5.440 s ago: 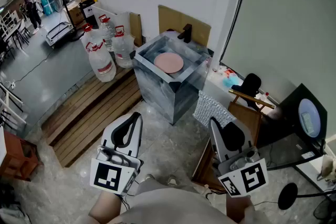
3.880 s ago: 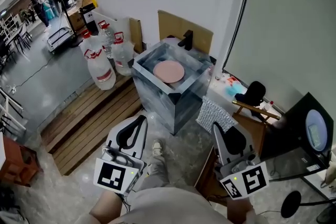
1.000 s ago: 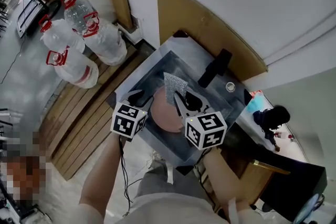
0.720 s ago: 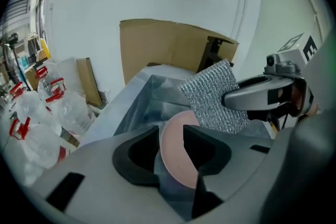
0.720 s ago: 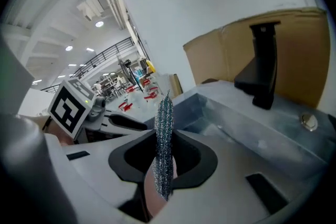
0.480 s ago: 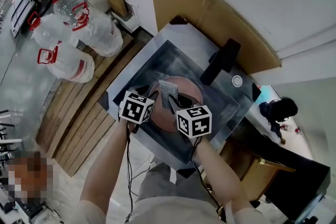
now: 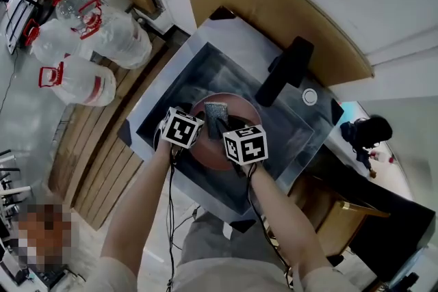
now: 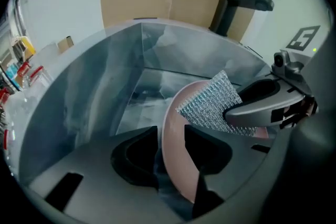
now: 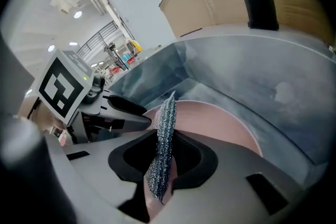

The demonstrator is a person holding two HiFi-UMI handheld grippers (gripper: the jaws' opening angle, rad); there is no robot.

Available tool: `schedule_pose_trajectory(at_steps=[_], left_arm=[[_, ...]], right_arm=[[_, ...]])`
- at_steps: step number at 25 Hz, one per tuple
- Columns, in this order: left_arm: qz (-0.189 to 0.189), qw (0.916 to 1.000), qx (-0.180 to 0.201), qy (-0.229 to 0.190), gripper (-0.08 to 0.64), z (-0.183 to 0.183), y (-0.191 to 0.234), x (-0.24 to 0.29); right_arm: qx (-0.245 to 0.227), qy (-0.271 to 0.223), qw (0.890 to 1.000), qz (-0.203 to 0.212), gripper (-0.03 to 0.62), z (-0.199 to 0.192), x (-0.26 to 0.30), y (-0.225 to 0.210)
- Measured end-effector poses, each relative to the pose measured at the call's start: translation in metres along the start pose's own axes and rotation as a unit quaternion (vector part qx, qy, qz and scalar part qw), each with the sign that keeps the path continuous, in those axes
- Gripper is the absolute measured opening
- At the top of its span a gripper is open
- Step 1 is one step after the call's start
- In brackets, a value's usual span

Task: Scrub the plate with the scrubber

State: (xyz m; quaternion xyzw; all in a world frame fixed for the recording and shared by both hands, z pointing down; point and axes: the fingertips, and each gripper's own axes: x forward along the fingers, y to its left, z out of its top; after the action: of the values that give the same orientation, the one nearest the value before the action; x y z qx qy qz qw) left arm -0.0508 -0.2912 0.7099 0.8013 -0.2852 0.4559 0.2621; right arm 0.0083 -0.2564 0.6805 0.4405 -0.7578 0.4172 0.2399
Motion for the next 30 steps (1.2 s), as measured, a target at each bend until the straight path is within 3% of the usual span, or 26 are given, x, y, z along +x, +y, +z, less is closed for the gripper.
schedule_pose_trajectory(at_steps=[4,10,14,18,22,25,30], left_arm=[[-0.016,0.9992,-0.027,0.026,0.173,-0.009,0.001,0.01],[-0.016,0.9973,-0.071,0.003,0.097,-0.005,0.006,0.015],[-0.023,0.9961,-0.086,-0.001,0.087,-0.004,0.006,0.014],[-0.027,0.995,-0.096,-0.003,0.084,-0.005,0.007,0.015],[-0.031,0.9931,-0.113,-0.002,0.083,-0.006,0.009,0.014],[-0.037,0.9894,-0.141,-0.007,0.083,-0.006,0.009,0.014],[-0.042,0.9855,-0.164,-0.015,0.081,-0.006,0.011,0.014]], right_arm=[[-0.084,0.026,0.995,-0.036,0.109,0.001,0.014,-0.012],[-0.215,0.059,0.972,-0.08,0.104,0.008,0.029,-0.029],[-0.289,0.087,0.946,-0.12,0.101,0.014,0.023,-0.051],[-0.352,0.162,0.911,-0.138,0.1,-0.002,0.006,-0.072],[-0.41,0.259,0.869,-0.099,0.1,-0.033,-0.014,-0.071],[-0.451,0.298,0.84,-0.051,0.1,-0.061,-0.024,-0.051],[-0.489,0.28,0.826,0.023,0.101,-0.093,-0.014,0.008]])
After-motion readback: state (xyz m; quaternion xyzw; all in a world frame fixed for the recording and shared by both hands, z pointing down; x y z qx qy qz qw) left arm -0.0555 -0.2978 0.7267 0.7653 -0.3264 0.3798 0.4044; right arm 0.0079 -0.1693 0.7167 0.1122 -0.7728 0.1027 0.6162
